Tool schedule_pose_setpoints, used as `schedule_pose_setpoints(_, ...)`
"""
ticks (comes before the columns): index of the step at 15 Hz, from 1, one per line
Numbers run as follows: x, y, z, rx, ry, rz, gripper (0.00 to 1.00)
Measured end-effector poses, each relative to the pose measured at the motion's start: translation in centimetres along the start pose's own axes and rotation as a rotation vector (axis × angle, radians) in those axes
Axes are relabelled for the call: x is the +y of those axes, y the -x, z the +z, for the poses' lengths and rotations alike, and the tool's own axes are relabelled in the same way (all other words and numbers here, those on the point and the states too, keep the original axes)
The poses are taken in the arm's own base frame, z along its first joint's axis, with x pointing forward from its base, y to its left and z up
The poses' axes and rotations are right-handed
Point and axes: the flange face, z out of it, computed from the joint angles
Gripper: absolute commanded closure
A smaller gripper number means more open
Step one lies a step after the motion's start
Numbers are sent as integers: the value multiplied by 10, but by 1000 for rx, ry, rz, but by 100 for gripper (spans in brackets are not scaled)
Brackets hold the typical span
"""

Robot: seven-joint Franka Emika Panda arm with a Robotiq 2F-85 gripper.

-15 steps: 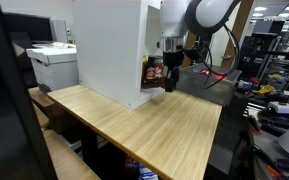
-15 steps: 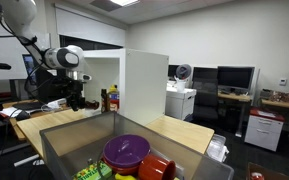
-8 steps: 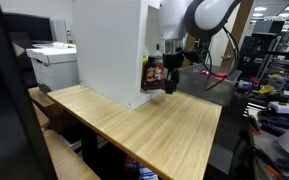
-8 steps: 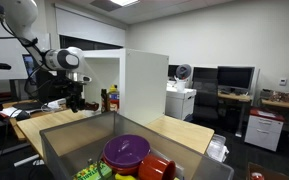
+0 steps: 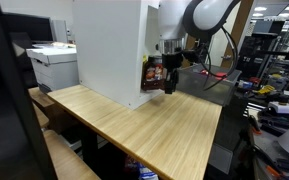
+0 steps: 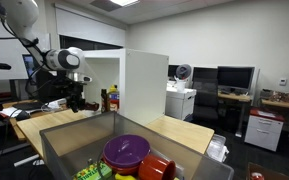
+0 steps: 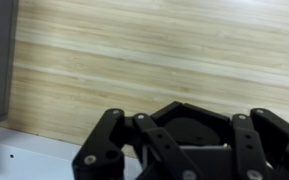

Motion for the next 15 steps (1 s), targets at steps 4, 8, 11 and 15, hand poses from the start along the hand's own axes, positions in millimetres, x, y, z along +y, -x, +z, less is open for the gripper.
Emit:
schedule_pose_setpoints(4, -1, -3, -3, 3, 0, 0, 75)
schedule_pose_setpoints(8, -1, -5, -4, 2, 0, 0, 55)
schedule_pose_setpoints(11, -1, -6, -4, -1, 1, 1, 33)
schedule_pose_setpoints(15, 0, -8, -8, 5, 0, 2, 64)
